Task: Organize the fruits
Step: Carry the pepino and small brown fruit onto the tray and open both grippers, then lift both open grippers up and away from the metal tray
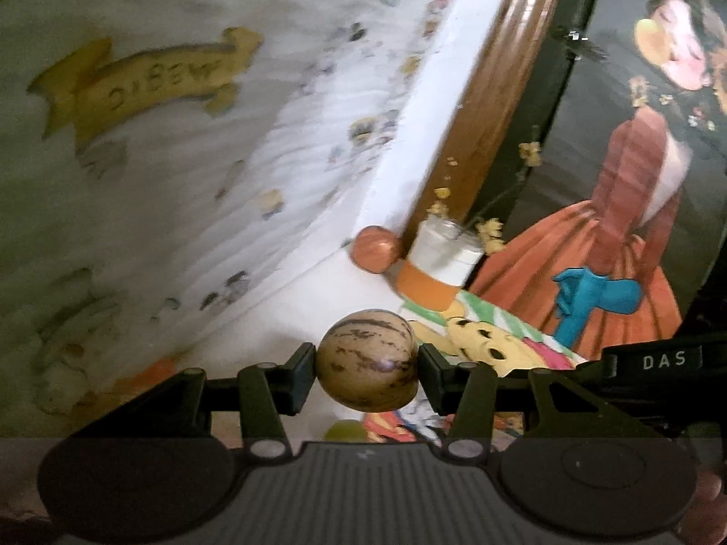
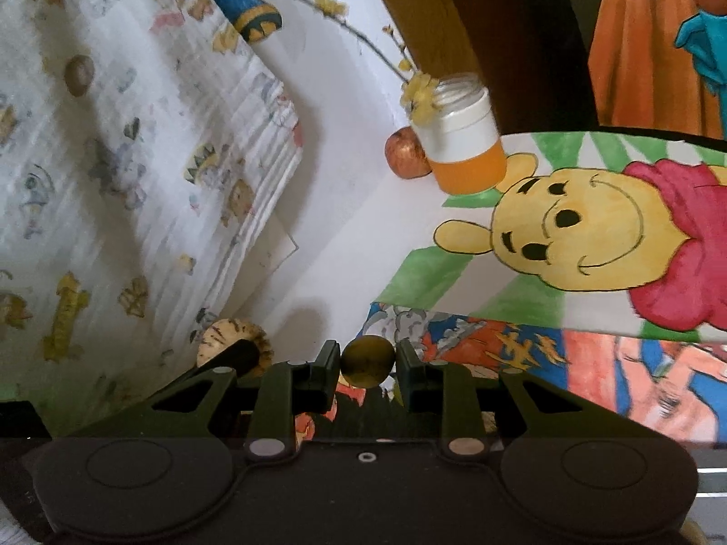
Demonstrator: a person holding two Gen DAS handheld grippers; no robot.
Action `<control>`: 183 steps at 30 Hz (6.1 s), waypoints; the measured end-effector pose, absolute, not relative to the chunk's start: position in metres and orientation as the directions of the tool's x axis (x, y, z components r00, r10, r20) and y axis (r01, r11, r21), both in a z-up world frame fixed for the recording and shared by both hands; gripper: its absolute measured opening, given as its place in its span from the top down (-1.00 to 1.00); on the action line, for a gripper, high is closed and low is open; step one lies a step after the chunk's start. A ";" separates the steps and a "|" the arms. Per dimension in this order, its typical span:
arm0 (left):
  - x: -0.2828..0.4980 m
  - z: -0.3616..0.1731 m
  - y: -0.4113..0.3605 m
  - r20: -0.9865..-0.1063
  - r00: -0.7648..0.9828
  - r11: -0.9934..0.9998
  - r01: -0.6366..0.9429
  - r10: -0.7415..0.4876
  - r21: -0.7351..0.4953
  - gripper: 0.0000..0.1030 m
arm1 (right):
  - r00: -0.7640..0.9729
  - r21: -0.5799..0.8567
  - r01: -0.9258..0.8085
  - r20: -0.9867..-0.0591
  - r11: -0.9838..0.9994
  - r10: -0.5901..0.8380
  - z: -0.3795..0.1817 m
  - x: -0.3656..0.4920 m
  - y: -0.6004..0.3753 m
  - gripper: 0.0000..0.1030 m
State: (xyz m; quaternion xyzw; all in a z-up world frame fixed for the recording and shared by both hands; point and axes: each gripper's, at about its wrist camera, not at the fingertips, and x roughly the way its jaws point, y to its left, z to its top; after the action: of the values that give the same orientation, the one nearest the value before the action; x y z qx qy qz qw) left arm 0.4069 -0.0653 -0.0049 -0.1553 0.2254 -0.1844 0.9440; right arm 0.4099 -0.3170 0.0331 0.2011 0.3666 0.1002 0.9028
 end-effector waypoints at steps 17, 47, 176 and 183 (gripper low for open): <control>0.369 0.004 -0.105 -0.278 0.700 0.745 0.547 -0.657 -0.383 -0.03 | 0.767 0.442 0.061 -0.595 0.895 0.241 0.053 0.321 -0.363 0.44; 0.350 -0.022 -0.157 -0.454 0.471 0.624 0.728 -0.756 -0.285 -0.04 | 0.739 0.412 0.202 -0.659 0.888 0.138 0.011 0.207 -0.387 0.44; 0.022 0.022 -0.020 -0.471 0.842 0.962 0.270 -0.262 -0.052 -0.99 | 0.799 0.226 0.090 -0.598 0.970 0.065 0.043 -0.041 -0.260 -0.99; 0.040 0.015 -0.018 -0.489 0.833 0.963 0.261 -0.260 -0.067 -0.99 | 0.780 0.209 0.073 -0.622 0.975 0.075 0.046 -0.020 -0.262 -0.99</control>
State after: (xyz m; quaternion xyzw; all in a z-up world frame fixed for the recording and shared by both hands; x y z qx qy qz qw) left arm 0.0396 -0.0181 0.0155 0.0014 0.2553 -0.1362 0.9572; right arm -0.0204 -0.2616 0.0464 0.1114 0.3319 0.0004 0.9367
